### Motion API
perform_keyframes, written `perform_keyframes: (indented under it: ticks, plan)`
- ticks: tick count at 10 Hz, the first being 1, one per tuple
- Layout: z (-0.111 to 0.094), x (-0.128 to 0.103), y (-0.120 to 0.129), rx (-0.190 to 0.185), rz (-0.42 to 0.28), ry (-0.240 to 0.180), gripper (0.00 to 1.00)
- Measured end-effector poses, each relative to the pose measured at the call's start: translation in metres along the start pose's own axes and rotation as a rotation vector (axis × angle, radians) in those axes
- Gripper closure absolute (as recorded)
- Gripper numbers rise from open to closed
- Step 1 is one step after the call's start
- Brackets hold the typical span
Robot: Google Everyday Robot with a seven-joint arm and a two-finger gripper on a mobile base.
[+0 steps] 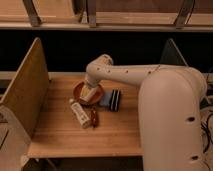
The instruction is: Push the eraser across the table
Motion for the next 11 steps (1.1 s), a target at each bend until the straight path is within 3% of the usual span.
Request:
perform_keyframes:
  ticks: [4,9,11]
  plan:
    - [0.0,0.0,0.0,0.0,0.0,0.0,0.23]
    - [0.0,0.001,-0.001,0.002,0.008,0.002,0.69]
    - [-0.002,0.015,-0.017,0.041,0.075,0.03,0.91]
